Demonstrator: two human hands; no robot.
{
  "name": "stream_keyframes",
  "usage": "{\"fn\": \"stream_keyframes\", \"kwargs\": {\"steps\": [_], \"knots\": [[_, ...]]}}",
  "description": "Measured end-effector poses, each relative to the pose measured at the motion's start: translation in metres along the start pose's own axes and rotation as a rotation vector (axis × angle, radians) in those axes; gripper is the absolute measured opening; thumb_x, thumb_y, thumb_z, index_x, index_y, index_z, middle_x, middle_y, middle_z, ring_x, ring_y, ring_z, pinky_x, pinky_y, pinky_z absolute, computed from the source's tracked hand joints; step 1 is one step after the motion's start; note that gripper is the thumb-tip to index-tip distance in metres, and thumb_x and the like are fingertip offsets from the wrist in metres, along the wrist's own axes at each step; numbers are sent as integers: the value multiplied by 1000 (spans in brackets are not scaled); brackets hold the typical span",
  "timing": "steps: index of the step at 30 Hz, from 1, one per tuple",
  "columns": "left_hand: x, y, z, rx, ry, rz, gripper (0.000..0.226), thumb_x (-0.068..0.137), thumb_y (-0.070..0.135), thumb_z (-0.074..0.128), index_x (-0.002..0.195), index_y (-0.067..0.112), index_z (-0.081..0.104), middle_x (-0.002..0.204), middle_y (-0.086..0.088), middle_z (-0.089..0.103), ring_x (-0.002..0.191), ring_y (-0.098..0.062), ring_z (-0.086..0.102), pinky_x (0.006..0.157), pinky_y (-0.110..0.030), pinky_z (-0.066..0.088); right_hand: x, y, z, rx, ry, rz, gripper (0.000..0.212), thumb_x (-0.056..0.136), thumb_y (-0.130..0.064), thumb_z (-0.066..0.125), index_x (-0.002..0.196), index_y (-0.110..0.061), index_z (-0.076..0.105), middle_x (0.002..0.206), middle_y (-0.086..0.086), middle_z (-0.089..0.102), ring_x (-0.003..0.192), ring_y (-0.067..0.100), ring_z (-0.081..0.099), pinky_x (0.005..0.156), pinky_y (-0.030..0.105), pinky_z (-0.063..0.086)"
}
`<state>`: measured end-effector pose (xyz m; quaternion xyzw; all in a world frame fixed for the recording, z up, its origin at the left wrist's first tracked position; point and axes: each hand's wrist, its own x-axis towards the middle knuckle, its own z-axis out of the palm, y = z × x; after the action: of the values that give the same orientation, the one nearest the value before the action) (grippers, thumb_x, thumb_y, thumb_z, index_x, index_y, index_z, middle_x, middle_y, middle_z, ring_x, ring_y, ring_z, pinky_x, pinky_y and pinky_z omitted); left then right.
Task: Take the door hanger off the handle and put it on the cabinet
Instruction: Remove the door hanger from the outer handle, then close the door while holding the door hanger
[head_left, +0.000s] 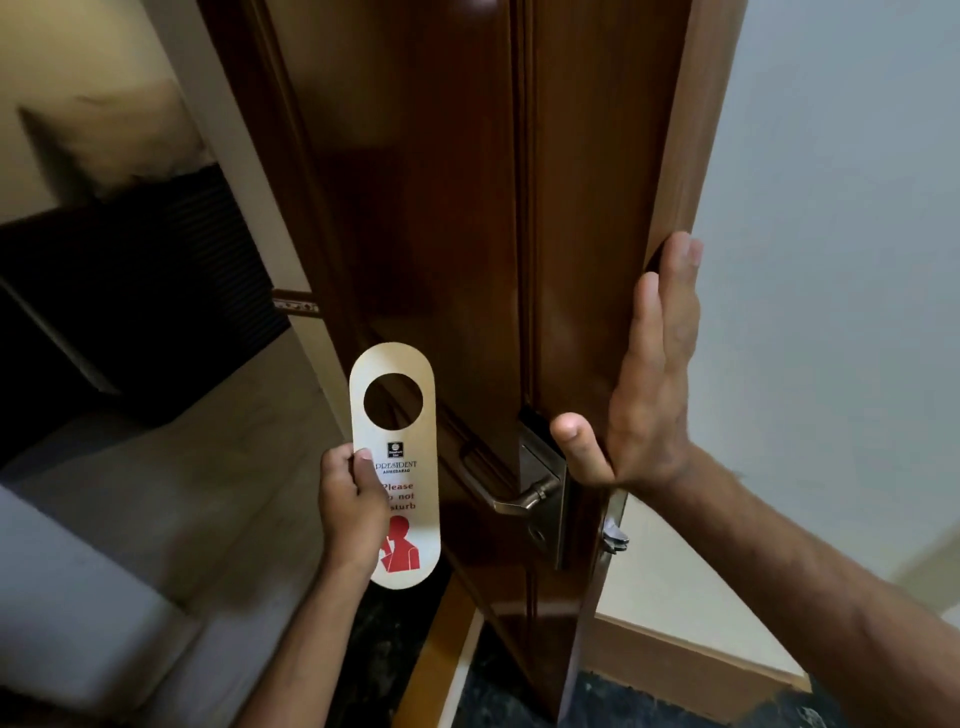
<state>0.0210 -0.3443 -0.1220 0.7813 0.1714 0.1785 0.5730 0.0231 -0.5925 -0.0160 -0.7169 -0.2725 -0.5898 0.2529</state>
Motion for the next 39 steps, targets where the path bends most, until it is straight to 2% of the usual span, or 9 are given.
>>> {"fn": "stream_keyframes", "kwargs": {"steps": [5,11,14,21,25,29,32,35,39], "knots": [[-19,1,-41,-39,90,22,12,103,21,42,109,16,51,92,4,64,79,-9,64,58,-25,48,-2,-47,10,31,-20,1,88,96,-63,26,140,13,24,152,34,16,149,44,2,122,62,10],[-40,-16,-100,-75,258,27,11,104,16,41,106,11,51,86,7,58,75,-4,56,54,-14,44,-11,-115,39,118,-12,-54,89,95,-65,25,153,1,11,163,19,6,153,40,2,122,62,8],[-48,-25,-133,-58,327,18,12,104,19,41,107,12,50,85,12,57,76,-1,55,58,-21,41,-13,-150,56,164,-15,-74,88,95,-64,24,150,3,16,164,16,8,153,37,7,122,61,9],[-63,-47,-238,-5,520,5,15,102,20,47,116,20,51,111,0,65,97,-14,64,80,-34,54,-11,-237,102,528,-42,-125,83,96,-58,33,155,-5,7,164,11,7,154,35,3,123,61,10],[-89,-46,-284,62,604,85,14,98,21,54,111,26,50,109,3,67,98,-15,69,68,-25,59,-12,-268,133,701,-65,-47,80,98,-53,40,154,-5,8,165,10,6,153,42,8,124,60,13],[-106,-44,-314,113,780,95,21,97,18,56,117,19,51,117,0,63,98,-16,66,59,-10,55,-51,-275,161,657,-272,196,67,100,-43,42,151,-6,19,163,18,17,154,34,17,125,52,20],[-110,-39,-334,127,913,68,23,97,12,57,120,9,52,110,0,61,91,-11,63,59,-10,52,-86,-276,194,639,-618,387,53,101,-47,37,146,-18,33,152,9,37,144,11,27,121,44,31],[-109,-37,-345,73,961,33,21,94,11,61,114,10,55,95,7,63,85,-3,63,57,-4,50,-109,-277,237,597,-927,317,48,101,-62,24,114,-23,50,105,-5,52,103,12,49,98,46,46],[-102,-35,-345,33,996,-24,14,92,13,65,105,14,59,95,14,65,83,-5,67,57,-6,52,-109,-286,286,458,-1073,50,47,100,-59,20,92,-23,49,83,-2,58,83,22,57,95,48,45]]}}
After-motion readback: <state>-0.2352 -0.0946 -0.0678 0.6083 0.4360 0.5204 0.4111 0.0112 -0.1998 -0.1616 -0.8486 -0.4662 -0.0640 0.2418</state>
